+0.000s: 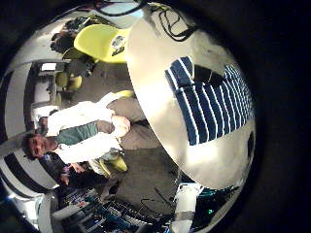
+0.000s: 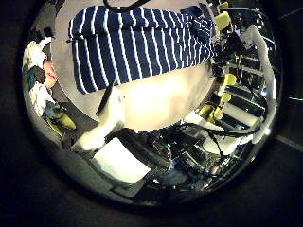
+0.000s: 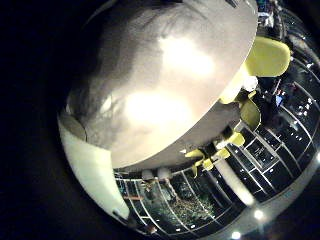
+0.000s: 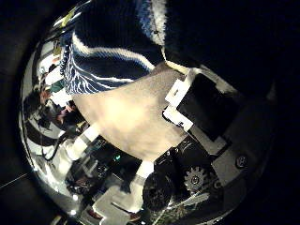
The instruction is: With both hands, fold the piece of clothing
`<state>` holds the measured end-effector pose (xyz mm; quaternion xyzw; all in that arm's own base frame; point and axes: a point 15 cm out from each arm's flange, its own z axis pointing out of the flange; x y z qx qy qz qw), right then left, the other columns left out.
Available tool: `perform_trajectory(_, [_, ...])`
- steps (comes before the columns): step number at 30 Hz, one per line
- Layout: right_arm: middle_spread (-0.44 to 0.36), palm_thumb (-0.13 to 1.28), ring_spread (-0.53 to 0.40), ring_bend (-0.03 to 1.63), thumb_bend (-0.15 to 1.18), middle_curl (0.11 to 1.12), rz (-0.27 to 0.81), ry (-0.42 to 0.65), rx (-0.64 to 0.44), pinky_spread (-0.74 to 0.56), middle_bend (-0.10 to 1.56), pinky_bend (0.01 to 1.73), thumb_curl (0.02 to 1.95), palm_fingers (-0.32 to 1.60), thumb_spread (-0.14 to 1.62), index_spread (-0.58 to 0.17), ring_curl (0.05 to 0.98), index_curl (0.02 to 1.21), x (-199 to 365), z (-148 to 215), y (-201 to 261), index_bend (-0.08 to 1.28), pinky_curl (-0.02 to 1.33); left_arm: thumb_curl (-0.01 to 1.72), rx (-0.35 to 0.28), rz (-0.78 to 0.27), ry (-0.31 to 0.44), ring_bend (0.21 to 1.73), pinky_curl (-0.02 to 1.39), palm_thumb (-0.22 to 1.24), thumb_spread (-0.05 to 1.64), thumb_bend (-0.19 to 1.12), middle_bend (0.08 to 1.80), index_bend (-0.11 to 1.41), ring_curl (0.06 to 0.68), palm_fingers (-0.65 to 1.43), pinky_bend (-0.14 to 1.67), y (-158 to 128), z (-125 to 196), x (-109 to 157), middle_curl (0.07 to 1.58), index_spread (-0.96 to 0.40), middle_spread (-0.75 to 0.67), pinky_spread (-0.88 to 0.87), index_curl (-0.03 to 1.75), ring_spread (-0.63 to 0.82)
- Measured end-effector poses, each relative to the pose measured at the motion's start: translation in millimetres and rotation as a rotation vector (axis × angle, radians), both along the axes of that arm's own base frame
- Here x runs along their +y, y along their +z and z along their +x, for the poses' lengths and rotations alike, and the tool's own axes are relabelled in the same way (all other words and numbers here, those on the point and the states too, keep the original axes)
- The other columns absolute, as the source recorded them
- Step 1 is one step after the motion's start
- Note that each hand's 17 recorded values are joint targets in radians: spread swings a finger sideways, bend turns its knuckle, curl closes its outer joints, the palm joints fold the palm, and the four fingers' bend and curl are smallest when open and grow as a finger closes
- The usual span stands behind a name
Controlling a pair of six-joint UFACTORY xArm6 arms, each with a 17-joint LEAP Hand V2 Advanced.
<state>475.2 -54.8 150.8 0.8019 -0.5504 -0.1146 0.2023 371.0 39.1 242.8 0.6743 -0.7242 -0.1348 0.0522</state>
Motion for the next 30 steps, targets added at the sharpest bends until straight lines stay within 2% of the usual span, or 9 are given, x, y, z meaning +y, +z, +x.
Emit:
perform_trajectory(4, [-0.229, 1.03, -0.238, 1.18, 0.03, 0.70, 0.001, -0.042, -0.022, -0.29, 0.98, 1.09, 0.52, 1.25, 1.03, -0.417, 0.534, 0.67, -21, -9, 6, 0.74, 0.59, 0.36, 0.021, -0.017, -0.001, 0.85, 0.59, 0.51, 1.19, -0.02, 0.19, 0.18, 0.314, 0.18, 0.60, -21, -9, -6, 0.40, -0.05, 0.09, -0.14, 0.39, -0.07])
perform_trajectory(8, [-0.215, 1.08, -0.232, 1.28, 0.04, 0.76, 0.002, -0.083, -0.070, -0.27, 1.09, 1.19, 0.56, 1.14, 1.06, -0.400, 0.590, 0.76, -45, -14, 15, 0.86, 0.66, 0.36, 0.041, -0.039, -0.007, 0.85, 0.58, 0.49, 1.20, -0.02, 0.19, 0.18, 0.311, 0.19, 0.58, -48, -21, -15, 0.40, -0.05, 0.09, -0.12, 0.39, -0.06])
perform_trajectory(13, [-0.206, 1.09, -0.227, 1.34, 0.03, 0.81, -0.001, -0.136, -0.115, -0.25, 1.15, 1.23, 0.59, 1.06, 1.08, -0.385, 0.634, 0.82, -76, -17, 31, 0.92, 0.73, 0.35, 0.043, -0.072, -0.032, 0.83, 0.57, 0.49, 1.21, -0.02, 0.20, 0.18, 0.303, 0.19, 0.57, -71, -30, -38, 0.39, -0.05, 0.09, -0.11, 0.39, -0.05])
perform_trajectory(18, [-0.197, 1.10, -0.225, 1.37, 0.02, 0.84, -0.003, -0.176, -0.194, -0.24, 1.18, 1.25, 0.62, 1.02, 1.11, -0.374, 0.669, 0.87, -100, -10, 48, 0.95, 0.79, 0.35, 0.071, -0.076, -0.045, 0.82, 0.56, 0.48, 1.22, -0.02, 0.19, 0.17, 0.300, 0.20, 0.56, -84, -33, -44, 0.39, -0.05, 0.08, -0.10, 0.38, -0.05])
perform_trajectory(23, [-0.194, 1.10, -0.223, 1.40, 0.00, 0.87, 0.003, -0.163, -0.301, -0.22, 1.20, 1.25, 0.65, 0.99, 1.13, -0.366, 0.693, 0.91, -95, 1, 77, 0.97, 0.85, 0.35, 0.066, -0.073, -0.048, 0.82, 0.55, 0.48, 1.23, -0.01, 0.19, 0.17, 0.299, 0.20, 0.55, -81, -33, -42, 0.39, -0.05, 0.09, -0.10, 0.38, -0.04])
perform_trajectory(27, [-0.194, 1.09, -0.225, 1.42, -0.01, 0.90, 0.039, -0.126, -0.388, -0.22, 1.22, 1.25, 0.68, 0.95, 1.15, -0.361, 0.714, 0.93, -70, 6, 100, 0.99, 0.90, 0.35, 0.039, -0.081, -0.052, 0.83, 0.55, 0.48, 1.23, -0.02, 0.19, 0.18, 0.297, 0.23, 0.57, -63, -35, -34, 0.39, -0.06, 0.08, -0.11, 0.38, -0.05])
perform_trajectory(30, [-0.195, 1.09, -0.226, 1.43, -0.01, 0.91, 0.062, -0.056, -0.479, -0.22, 1.23, 1.25, 0.69, 0.93, 1.15, -0.359, 0.723, 0.95, -37, 12, 134, 1.00, 0.93, 0.35, 0.018, -0.088, -0.022, 0.83, 0.55, 0.48, 1.23, -0.02, 0.19, 0.19, 0.296, 0.26, 0.59, -44, -42, -18, 0.38, -0.06, 0.07, -0.13, 0.38, -0.07])
